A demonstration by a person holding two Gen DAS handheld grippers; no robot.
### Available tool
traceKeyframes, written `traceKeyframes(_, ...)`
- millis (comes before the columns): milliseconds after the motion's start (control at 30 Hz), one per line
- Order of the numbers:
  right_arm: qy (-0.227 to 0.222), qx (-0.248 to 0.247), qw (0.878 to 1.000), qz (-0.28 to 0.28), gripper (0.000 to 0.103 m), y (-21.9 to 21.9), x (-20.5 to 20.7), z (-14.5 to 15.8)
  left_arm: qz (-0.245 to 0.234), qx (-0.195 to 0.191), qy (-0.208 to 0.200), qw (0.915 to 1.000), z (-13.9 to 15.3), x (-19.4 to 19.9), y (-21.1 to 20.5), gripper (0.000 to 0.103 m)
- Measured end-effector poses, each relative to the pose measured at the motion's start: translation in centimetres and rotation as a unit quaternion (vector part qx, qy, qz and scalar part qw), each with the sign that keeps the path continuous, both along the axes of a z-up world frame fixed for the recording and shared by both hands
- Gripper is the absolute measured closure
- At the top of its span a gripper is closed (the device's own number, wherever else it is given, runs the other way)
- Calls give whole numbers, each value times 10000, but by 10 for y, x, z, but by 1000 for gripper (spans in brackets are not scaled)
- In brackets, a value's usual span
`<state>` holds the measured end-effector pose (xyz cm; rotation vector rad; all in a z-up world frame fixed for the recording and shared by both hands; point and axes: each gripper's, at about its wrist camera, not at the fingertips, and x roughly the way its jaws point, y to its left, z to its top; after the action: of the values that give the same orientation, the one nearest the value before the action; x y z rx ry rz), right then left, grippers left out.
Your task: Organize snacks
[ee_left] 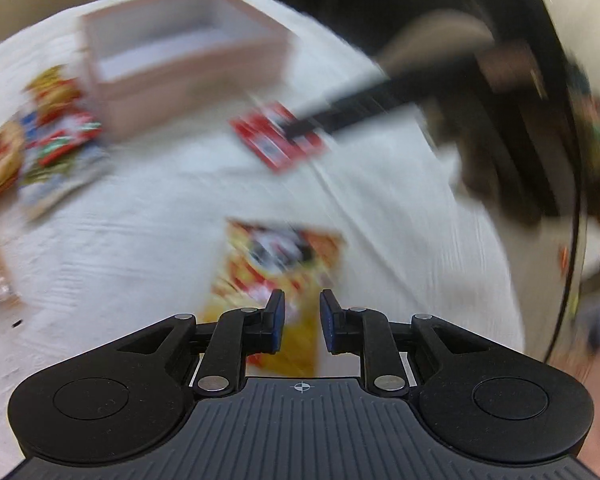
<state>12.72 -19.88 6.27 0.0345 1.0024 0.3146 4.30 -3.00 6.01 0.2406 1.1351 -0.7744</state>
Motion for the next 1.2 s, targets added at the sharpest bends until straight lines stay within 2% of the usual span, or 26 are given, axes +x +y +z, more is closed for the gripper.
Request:
traceKeyframes(100,23,-95,9999,21,39,2,-15,-1,-451,411,-212,9979,-12,-14,-17,78)
traceKeyframes(200,42,-292,9995,113,39,2,-24,-3,-472,599,-390,9963,-21,-12,-27,81)
traceKeyframes(333,-12,-525,9985,166,39,6,-27,-11,348,650,-720,9947,-23,10,-23,83)
traceKeyframes(400,27,-480,9987,149,39,7,-23,-14,888,817,-878,9888,-26,24,-15,81)
traceKeyframes(500,-12,-428,9989,196,39,8,-17,-17,1676,775,-825,9793,-29,46,4,80)
traceKeyframes(633,-64,-456,9984,337,39,14,-11,-20,2241,483,-633,9713,-30,62,18,77)
traceKeyframes(733,-198,-288,9979,543,39,17,-11,-16,2613,249,-438,9639,-28,64,35,77)
traceKeyframes(800,-282,-114,9958,869,38,22,-14,-10,2970,109,-442,9538,-22,58,52,77)
traceKeyframes(933,-306,436,9886,1405,32,37,-17,-5,3720,-386,-343,9268,-9,41,89,77)
traceKeyframes(1067,-610,298,9857,1544,32,41,-18,6,4059,-1334,143,9040,-3,31,101,77)
traceKeyframes(1100,-658,243,9866,1476,32,35,-17,8,4066,-1505,194,9009,-1,32,94,77)
traceKeyframes(1133,-688,155,9886,1329,32,28,-14,9,4029,-1559,173,9017,1,33,85,77)
traceKeyframes(1200,-702,-55,9935,900,32,15,-8,7,3897,-1444,-7,9096,4,39,58,77)
